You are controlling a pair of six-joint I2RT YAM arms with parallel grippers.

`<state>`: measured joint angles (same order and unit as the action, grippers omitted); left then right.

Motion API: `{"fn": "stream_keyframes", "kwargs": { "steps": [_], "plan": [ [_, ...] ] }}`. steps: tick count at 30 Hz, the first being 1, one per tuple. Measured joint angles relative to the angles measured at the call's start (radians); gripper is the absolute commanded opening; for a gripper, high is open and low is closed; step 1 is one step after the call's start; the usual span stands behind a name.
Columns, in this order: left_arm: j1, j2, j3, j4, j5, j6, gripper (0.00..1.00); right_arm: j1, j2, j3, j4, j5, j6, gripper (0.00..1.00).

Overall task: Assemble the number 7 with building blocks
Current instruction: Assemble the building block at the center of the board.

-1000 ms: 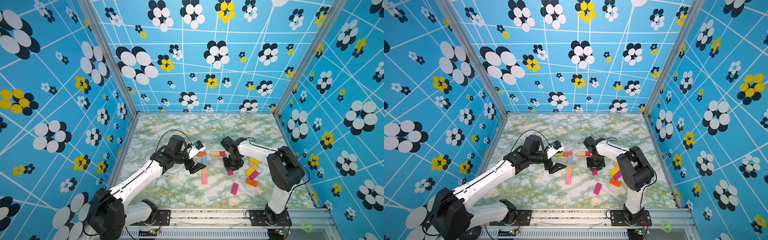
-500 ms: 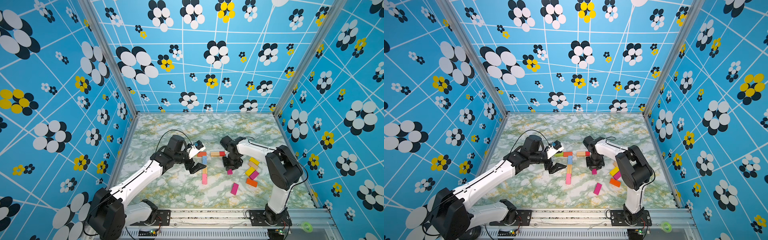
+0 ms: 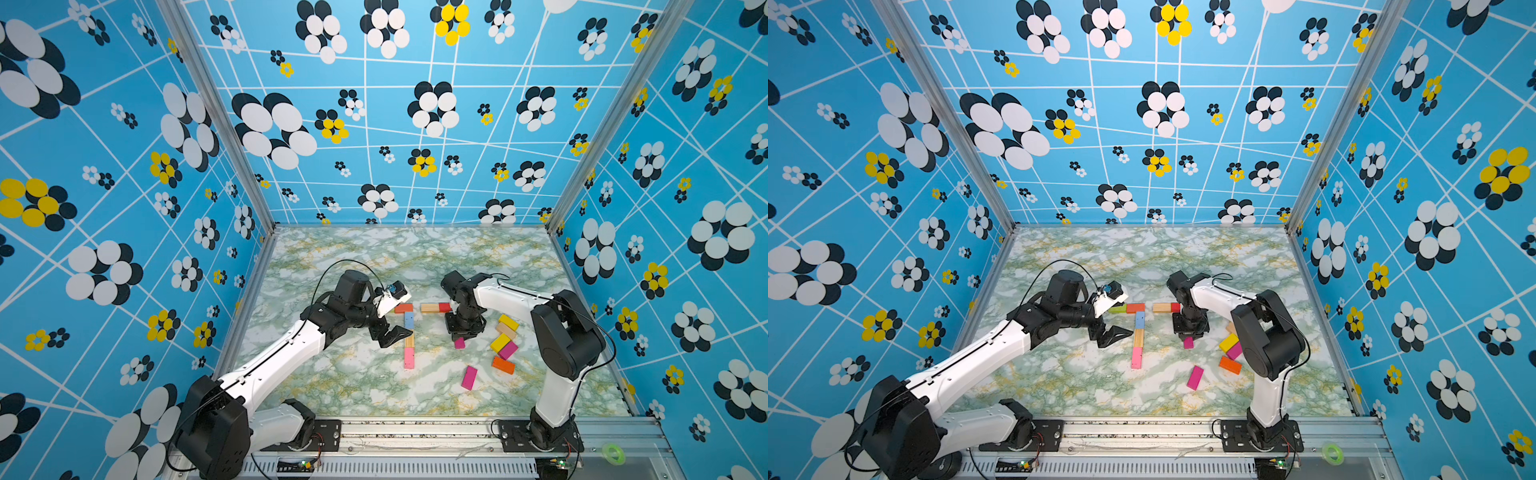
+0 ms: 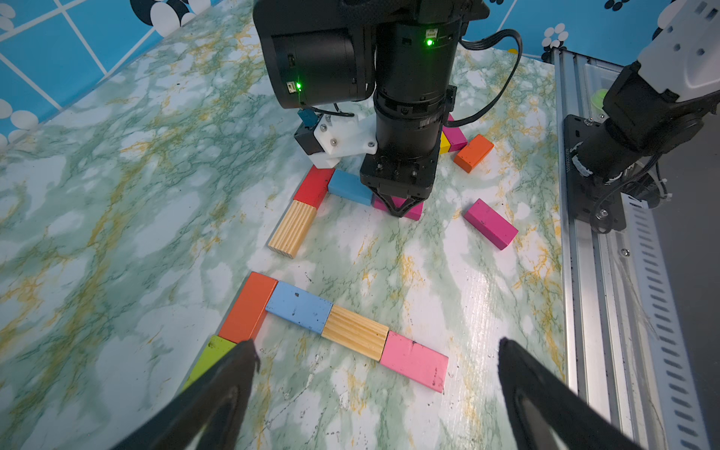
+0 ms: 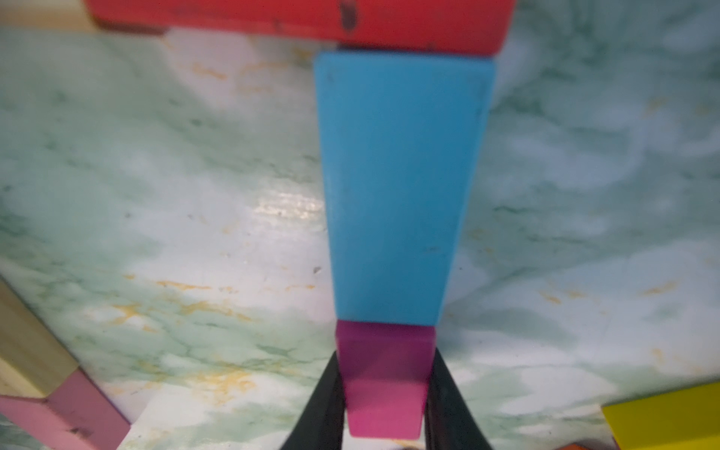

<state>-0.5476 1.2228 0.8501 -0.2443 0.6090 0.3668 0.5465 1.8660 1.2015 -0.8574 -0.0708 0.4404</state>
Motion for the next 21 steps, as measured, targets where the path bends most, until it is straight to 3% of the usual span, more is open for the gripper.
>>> {"fn": "stream_keyframes", "kwargs": {
  "steps": [8, 21],
  "plan": [
    [0.000, 0.000, 0.000, -0.004, 0.000, 0.000, 0.99, -0.004, 0.003, 0.000, 0.001, -0.001, 0.000, 0.41],
    [0.000, 0.000, 0.000, -0.007, 0.000, 0.000, 0.99, -0.004, -0.010, 0.006, -0.001, 0.005, 0.007, 0.86]
  ]
}}
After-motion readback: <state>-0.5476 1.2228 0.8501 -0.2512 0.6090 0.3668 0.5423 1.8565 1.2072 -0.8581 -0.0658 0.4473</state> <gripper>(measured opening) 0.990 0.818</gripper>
